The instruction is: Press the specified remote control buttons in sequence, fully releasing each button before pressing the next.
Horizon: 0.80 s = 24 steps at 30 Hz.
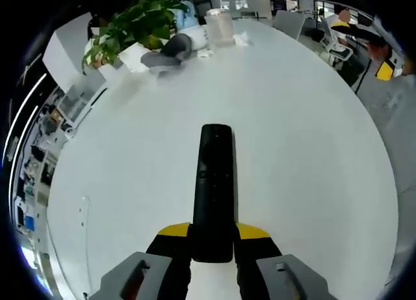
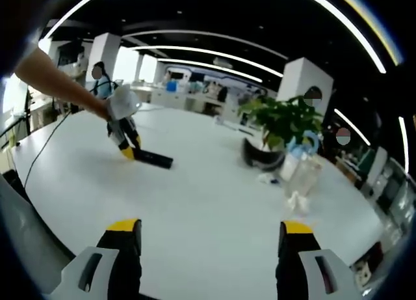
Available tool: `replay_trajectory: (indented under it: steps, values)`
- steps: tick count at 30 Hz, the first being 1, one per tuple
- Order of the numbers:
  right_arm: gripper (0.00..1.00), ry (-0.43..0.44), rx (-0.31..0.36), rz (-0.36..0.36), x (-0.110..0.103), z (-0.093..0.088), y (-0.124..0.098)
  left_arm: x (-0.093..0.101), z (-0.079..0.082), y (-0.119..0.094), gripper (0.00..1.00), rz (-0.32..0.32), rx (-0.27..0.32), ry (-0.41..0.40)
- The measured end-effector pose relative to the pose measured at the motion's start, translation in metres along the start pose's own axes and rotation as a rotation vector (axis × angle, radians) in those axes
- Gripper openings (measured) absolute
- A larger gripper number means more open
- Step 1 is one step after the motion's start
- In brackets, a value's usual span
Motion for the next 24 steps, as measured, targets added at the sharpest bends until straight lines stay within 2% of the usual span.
replay_trajectory:
  steps: [5, 9, 10, 13, 15, 17, 19, 20, 21, 24]
  values:
    - [0.85, -0.001, -0.001, 0.001, 0.000, -0.001, 0.000, 0.002, 0.000, -0.001, 0.24, 0.000, 0.008, -0.003]
    - [0.85, 0.000, 0.004, -0.002, 0.000, 0.000, 0.000, 0.002, -0.001, -0.001, 0.25, 0.026, 0.014, -0.023]
    - [0.84, 0.000, 0.006, -0.003, 0.001, 0.001, 0.000, 0.001, -0.001, -0.002, 0.26, 0.042, 0.014, -0.041]
    - [0.85, 0.002, 0.012, -0.004, 0.001, 0.002, -0.001, -0.002, -0.005, -0.002, 0.28, 0.086, 0.005, -0.166]
    - [0.86, 0.004, 0.015, -0.004, 0.001, 0.002, -0.001, -0.001, -0.005, -0.003, 0.28, 0.089, 0.015, -0.167]
    - [0.86, 0.004, 0.014, -0.006, 0.001, 0.002, -0.001, -0.006, -0.007, -0.005, 0.33, 0.143, 0.023, -0.205]
    - [0.87, 0.006, 0.015, -0.008, 0.001, 0.002, -0.001, -0.005, -0.009, -0.006, 0.40, 0.149, 0.031, -0.238]
    - [0.87, 0.008, 0.021, -0.011, 0.002, 0.003, -0.002, -0.003, -0.009, -0.007, 0.44, 0.151, 0.042, -0.294]
    - [0.87, 0.012, 0.028, -0.014, 0.003, 0.004, -0.002, -0.006, -0.010, -0.008, 0.47, 0.176, 0.062, -0.315]
    - [0.88, 0.016, 0.031, -0.016, 0.003, 0.004, -0.002, -0.006, -0.013, -0.009, 0.58, 0.198, 0.105, -0.380]
Point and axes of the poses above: the point that each gripper's makers call its tool centre point, and the gripper's own axes: y roughly forward along the fingers, x roughly to its right, z roughly out of its top, the point moved 2 cm from there along -y, roughly backward along the fingers, and after that the axes turned 3 degrees about z, right-handed, at the moved point
